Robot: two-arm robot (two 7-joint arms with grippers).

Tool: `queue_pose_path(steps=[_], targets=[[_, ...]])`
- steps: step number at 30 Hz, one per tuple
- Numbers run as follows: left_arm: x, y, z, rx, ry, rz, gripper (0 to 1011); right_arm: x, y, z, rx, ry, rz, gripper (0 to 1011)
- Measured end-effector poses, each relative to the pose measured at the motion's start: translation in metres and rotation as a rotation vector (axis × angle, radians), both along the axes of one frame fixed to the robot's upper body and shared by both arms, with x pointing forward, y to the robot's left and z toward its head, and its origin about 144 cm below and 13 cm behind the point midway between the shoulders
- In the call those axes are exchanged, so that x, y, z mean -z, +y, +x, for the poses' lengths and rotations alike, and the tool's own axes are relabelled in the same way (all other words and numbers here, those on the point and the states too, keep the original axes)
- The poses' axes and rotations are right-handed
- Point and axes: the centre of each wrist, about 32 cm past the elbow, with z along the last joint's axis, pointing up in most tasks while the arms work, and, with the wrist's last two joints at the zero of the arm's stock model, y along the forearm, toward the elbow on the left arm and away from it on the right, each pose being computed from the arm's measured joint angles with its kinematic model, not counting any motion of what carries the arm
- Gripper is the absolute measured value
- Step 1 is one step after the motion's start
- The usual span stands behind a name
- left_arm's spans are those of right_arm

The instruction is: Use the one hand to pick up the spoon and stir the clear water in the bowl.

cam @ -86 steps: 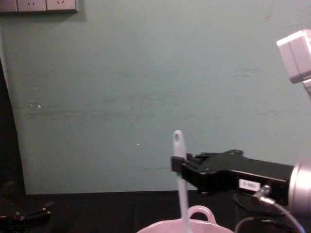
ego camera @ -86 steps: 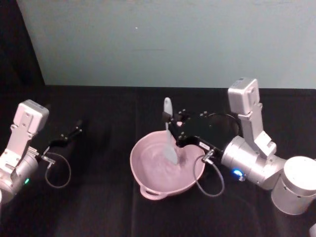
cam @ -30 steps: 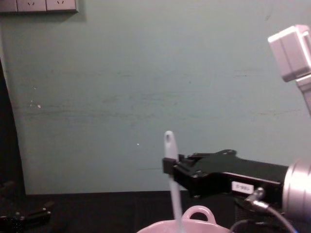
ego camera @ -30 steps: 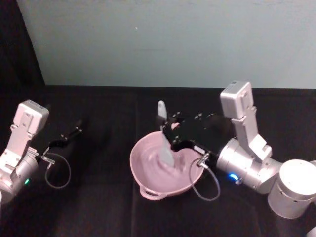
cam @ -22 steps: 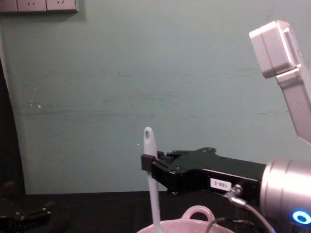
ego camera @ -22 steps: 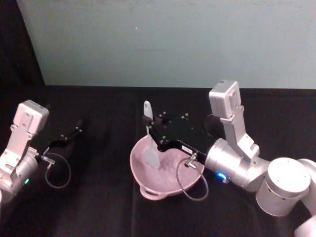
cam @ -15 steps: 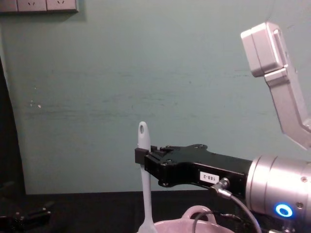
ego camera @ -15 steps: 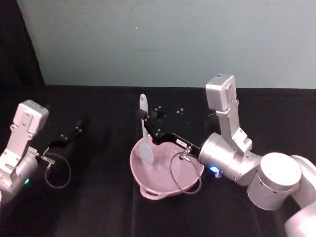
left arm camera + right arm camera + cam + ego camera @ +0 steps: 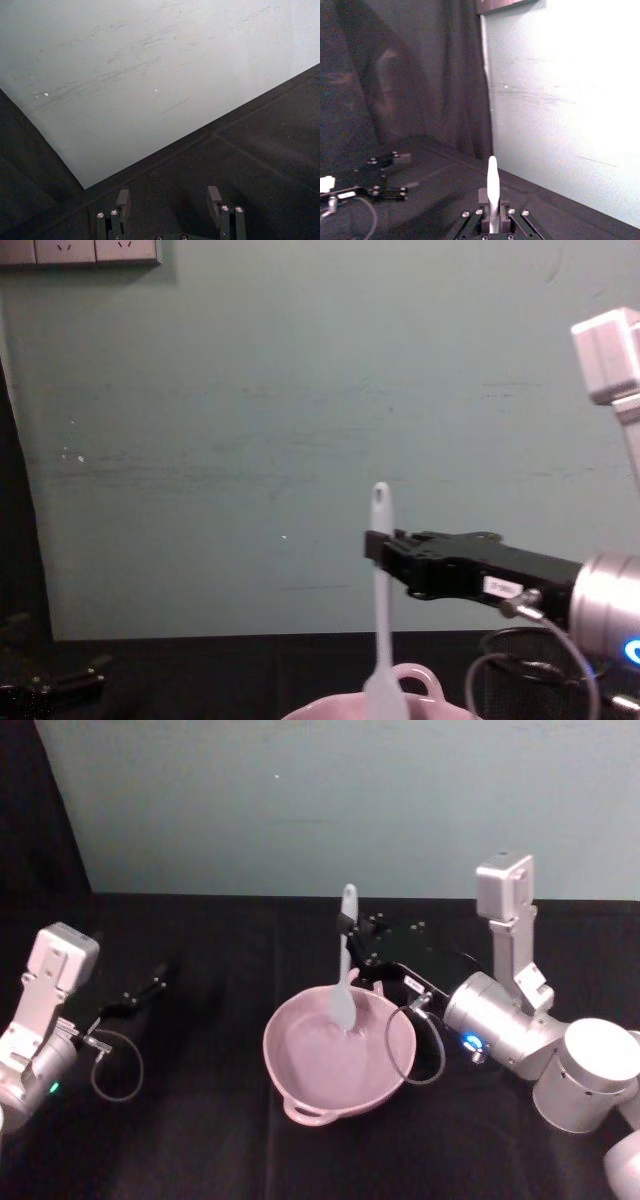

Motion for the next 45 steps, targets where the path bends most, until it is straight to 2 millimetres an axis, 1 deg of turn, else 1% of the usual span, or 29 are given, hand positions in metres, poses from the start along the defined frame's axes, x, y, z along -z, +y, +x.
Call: queue_pose_path(steps=[7, 13, 18, 26, 33, 40, 44, 45], targets=[[0.000, 0.000, 0.000, 0.000, 0.000, 0.000, 1005, -0.003, -0.016, -0.007, 0.037, -0.005, -0.025, 118], [0.000, 0.000, 0.000, 0.000, 0.000, 0.000, 1005, -0.007, -0.020, -0.016, 0.035, -0.012, -0.069, 118], [0.000, 0.000, 0.000, 0.000, 0.000, 0.000, 1005, -0.011, -0.015, -0.022, 0.006, -0.023, -0.104, 117], [0.000, 0.000, 0.000, 0.000, 0.000, 0.000, 1005, -0.012, 0.008, -0.031, -0.092, -0.028, -0.101, 118], [0.000, 0.000, 0.000, 0.000, 0.000, 0.000, 1005, -0.012, 0.023, -0.031, -0.134, -0.030, -0.078, 117], [0.000, 0.000, 0.000, 0.000, 0.000, 0.000, 1005, -0.012, 0.028, -0.030, -0.146, -0.037, -0.057, 118], [0.000, 0.000, 0.000, 0.000, 0.000, 0.000, 1005, -0.020, 0.026, -0.032, -0.143, -0.060, -0.054, 118], [0.000, 0.000, 0.000, 0.000, 0.000, 0.000, 1005, -0.026, 0.024, -0.033, -0.139, -0.071, -0.054, 118]])
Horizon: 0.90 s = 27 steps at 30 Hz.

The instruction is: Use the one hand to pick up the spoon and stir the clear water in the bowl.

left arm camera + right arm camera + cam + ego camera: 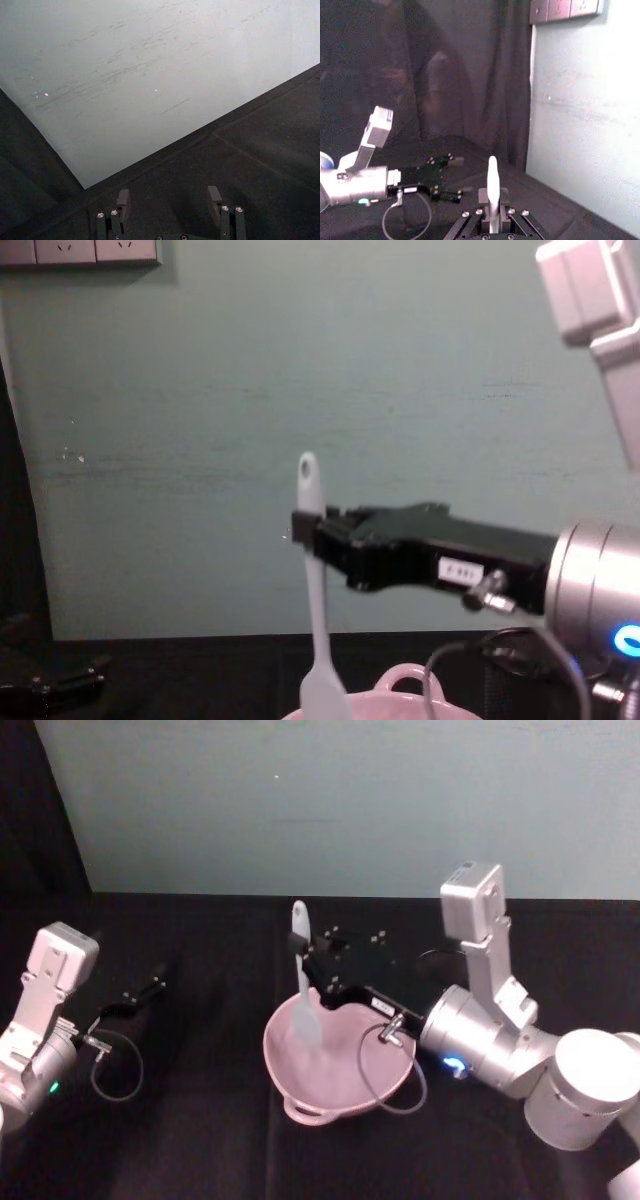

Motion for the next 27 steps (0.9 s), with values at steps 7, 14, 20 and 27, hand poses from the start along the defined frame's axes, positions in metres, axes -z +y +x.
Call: queue_pose_path(steps=[7, 14, 20, 27], targets=[[0.000, 0.000, 0.000, 0.000, 0.000, 0.000, 1005, -0.036, -0.025, 0.001, 0.024, -0.040, 0.005, 118], [0.000, 0.000, 0.000, 0.000, 0.000, 0.000, 1005, -0.063, -0.056, 0.003, 0.067, -0.067, 0.061, 117], [0.000, 0.000, 0.000, 0.000, 0.000, 0.000, 1005, -0.081, -0.093, 0.006, 0.127, -0.052, 0.103, 118], [0.000, 0.000, 0.000, 0.000, 0.000, 0.000, 1005, -0.082, -0.123, 0.018, 0.147, 0.019, 0.142, 117]])
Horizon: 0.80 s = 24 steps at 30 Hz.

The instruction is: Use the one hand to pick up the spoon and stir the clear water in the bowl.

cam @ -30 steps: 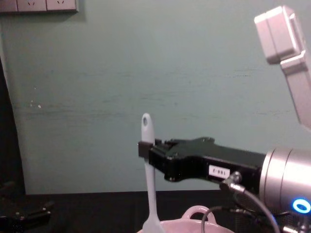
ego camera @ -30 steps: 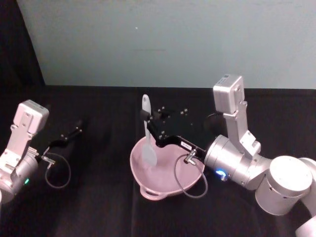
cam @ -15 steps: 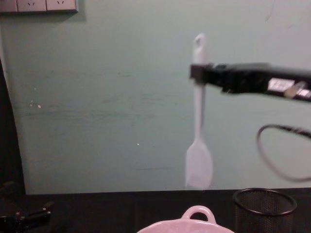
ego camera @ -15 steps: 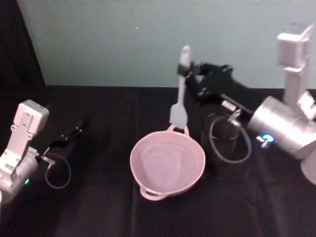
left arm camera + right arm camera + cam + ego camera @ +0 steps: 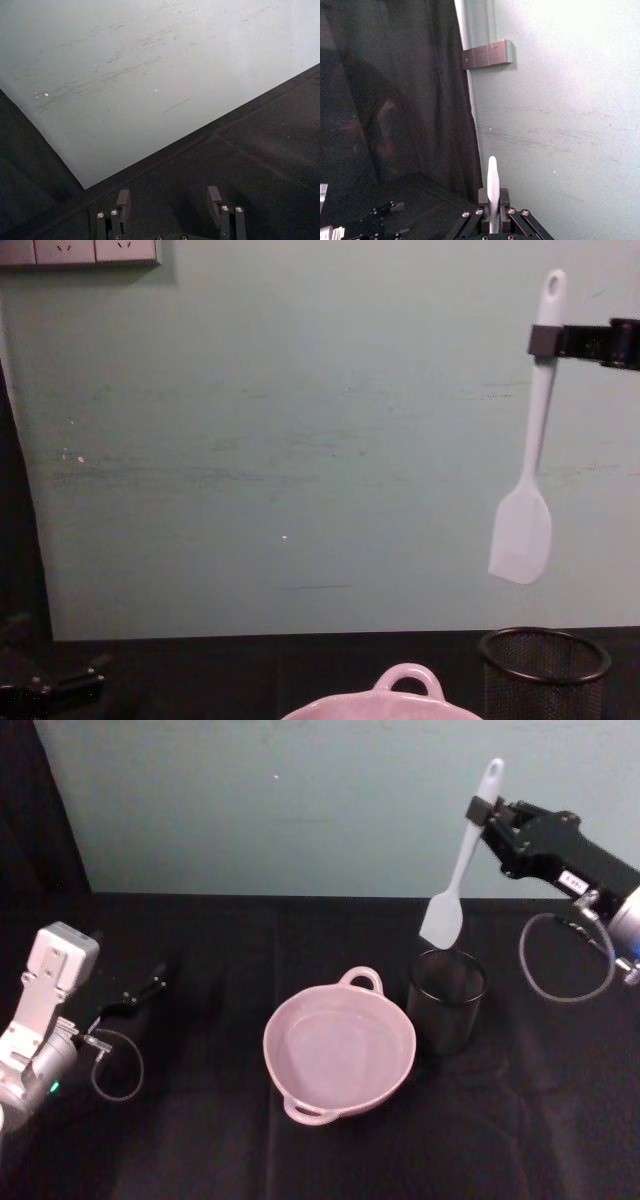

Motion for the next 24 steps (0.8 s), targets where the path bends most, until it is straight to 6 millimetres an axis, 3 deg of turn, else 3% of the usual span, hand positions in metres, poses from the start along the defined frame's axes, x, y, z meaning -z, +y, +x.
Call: queue_pose_path(steps=[11, 24], targets=[[0.000, 0.000, 0.000, 0.000, 0.000, 0.000, 1005, 0.028, -0.023, 0.016, 0.012, 0.120, 0.064, 118], [0.000, 0.000, 0.000, 0.000, 0.000, 0.000, 1005, 0.079, -0.024, 0.023, 0.007, 0.240, 0.117, 117]])
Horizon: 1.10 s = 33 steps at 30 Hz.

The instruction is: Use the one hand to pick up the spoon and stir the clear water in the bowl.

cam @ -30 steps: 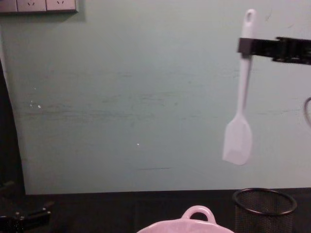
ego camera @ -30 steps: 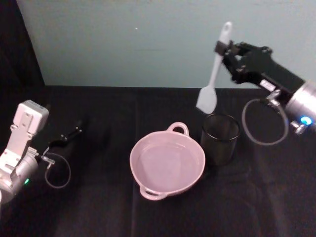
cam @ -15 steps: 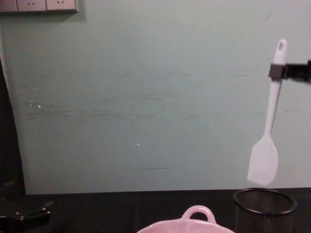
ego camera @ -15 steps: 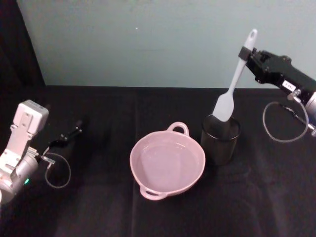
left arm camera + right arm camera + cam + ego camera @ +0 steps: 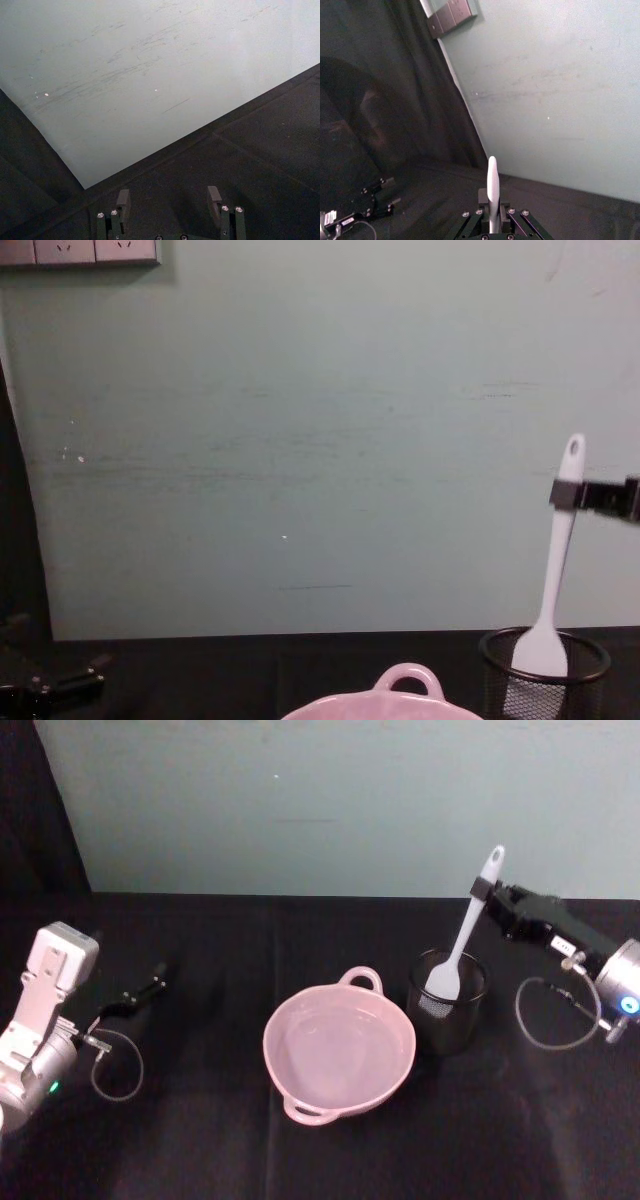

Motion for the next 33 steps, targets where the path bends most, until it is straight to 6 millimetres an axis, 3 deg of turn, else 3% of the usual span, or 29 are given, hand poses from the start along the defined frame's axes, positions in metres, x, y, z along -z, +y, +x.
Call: queue_pose_path(steps=[11, 29, 33], targets=[[0.000, 0.000, 0.000, 0.000, 0.000, 0.000, 1005, 0.029, 0.003, 0.000, 0.006, 0.064, 0.026, 117], [0.000, 0.000, 0.000, 0.000, 0.000, 0.000, 1005, 0.045, -0.001, 0.000, 0.032, 0.093, 0.044, 119], [0.000, 0.000, 0.000, 0.000, 0.000, 0.000, 1005, 0.047, -0.003, 0.000, 0.042, 0.099, 0.042, 173]])
